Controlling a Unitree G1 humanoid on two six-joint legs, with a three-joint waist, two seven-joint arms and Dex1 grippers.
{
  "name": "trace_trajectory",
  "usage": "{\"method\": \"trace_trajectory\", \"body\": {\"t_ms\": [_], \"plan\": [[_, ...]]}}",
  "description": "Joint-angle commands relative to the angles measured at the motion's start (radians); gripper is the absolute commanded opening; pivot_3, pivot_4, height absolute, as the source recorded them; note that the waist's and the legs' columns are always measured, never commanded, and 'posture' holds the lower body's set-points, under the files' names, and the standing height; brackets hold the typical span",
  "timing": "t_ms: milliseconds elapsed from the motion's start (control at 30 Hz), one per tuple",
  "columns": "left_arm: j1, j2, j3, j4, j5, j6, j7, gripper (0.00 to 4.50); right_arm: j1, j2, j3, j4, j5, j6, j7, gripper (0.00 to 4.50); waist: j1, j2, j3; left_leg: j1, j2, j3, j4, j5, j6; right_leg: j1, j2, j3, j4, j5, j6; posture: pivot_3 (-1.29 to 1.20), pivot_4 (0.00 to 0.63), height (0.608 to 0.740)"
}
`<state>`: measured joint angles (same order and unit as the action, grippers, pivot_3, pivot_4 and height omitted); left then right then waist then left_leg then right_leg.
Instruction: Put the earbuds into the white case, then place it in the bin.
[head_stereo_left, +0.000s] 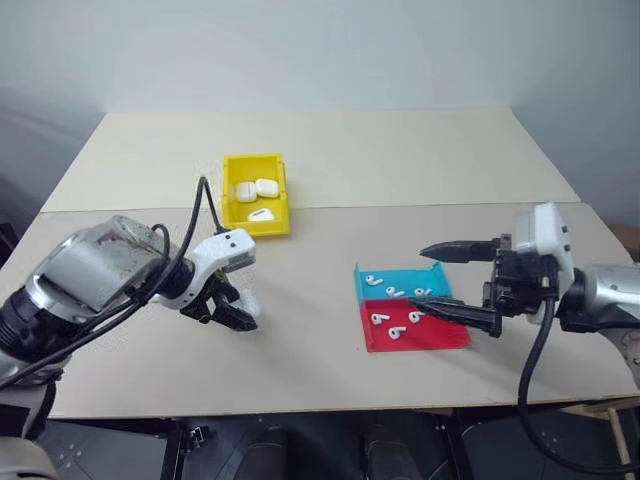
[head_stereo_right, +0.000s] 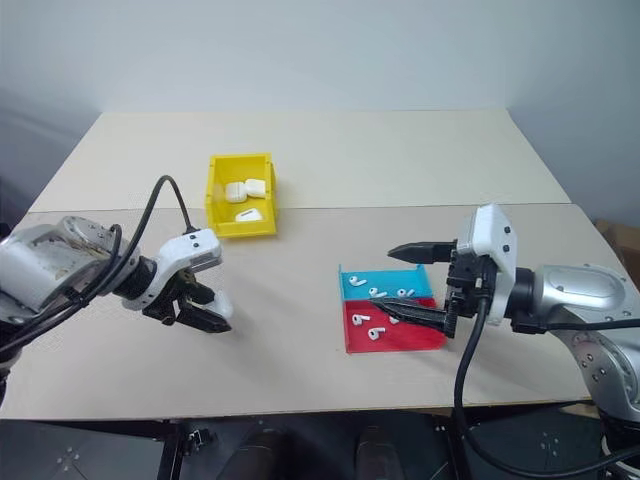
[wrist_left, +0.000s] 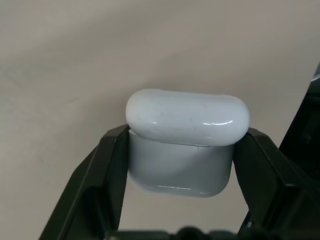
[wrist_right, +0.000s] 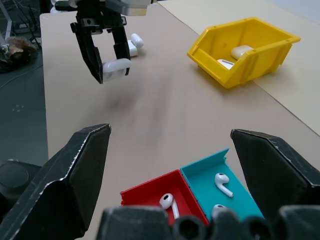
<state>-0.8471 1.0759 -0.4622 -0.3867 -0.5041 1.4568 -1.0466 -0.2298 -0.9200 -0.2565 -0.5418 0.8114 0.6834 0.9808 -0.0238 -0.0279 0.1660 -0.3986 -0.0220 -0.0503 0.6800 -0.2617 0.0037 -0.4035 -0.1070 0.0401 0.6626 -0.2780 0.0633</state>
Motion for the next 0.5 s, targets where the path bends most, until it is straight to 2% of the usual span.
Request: {"method": "trace_trajectory", "body": {"t_ms": [33,133,300,367,400,467,500], "plan": [[0.02,0.001,-0.061,-0.028,0.066,0.006,0.097,2.81,0.009,0.001,-0.041,-0.036,0.031,-0.009,-0.008,4.5,0.001,0.0,0.0,0.0,0.0,0.0,0.0,0.0,0.0,0.0,0.0,0.0,0.0,0.0,0.0,0.0,0.15,0.74],[0.05,-0.019,-0.096,-0.024,0.116,-0.034,0.171,2.81,0.021,0.0,-0.049,-0.042,0.037,-0.01,-0.011,4.5,0.007,0.0,0.0,0.0,0.0,0.0,0.001,0.0,0.0,0.0,0.0,0.0,0.0,0.0,0.0,0.0,0.15,0.74],[0.101,0.015,-0.095,-0.035,0.14,-0.146,0.152,2.81,0.045,-0.007,-0.07,-0.06,0.054,-0.007,-0.018,4.5,0.011,0.0,0.0,0.0,0.0,0.0,0.001,0.0,0.0,0.0,0.0,0.0,-0.001,0.0,0.0,0.0,0.15,0.74],[0.108,0.037,-0.087,-0.036,0.134,-0.152,0.132,3.55,0.065,-0.006,-0.081,-0.073,0.061,-0.005,-0.023,4.5,0.012,0.0,0.0,0.0,0.0,0.0,0.001,0.0,0.0,0.001,0.0,0.0,-0.002,0.0,0.0,0.0,0.15,0.74],[0.112,0.045,-0.08,-0.037,0.131,-0.149,0.128,3.73,0.073,-0.005,-0.084,-0.078,0.065,-0.004,-0.026,4.5,0.011,0.0,0.0,0.0,0.0,0.0,0.001,0.0,0.0,0.001,0.0,0.0,-0.004,0.0,0.0,0.0,0.15,0.74],[0.119,0.057,-0.072,-0.04,0.129,-0.15,0.121,4.39,0.081,-0.005,-0.087,-0.086,0.071,-0.003,-0.032,4.5,0.01,0.0,0.0,0.0,0.0,0.0,0.001,0.0,0.0,0.0,0.0,0.0,-0.005,0.0,0.0,0.0,0.15,0.74],[0.111,0.068,-0.068,-0.039,0.118,-0.14,0.105,4.48,0.083,-0.005,-0.087,-0.086,0.071,-0.005,-0.033,4.5,0.009,0.0,0.0,0.0,0.0,0.0,0.001,0.0,0.0,0.0,0.0,0.0,-0.005,0.0,0.0,0.0,0.15,0.74]]}}
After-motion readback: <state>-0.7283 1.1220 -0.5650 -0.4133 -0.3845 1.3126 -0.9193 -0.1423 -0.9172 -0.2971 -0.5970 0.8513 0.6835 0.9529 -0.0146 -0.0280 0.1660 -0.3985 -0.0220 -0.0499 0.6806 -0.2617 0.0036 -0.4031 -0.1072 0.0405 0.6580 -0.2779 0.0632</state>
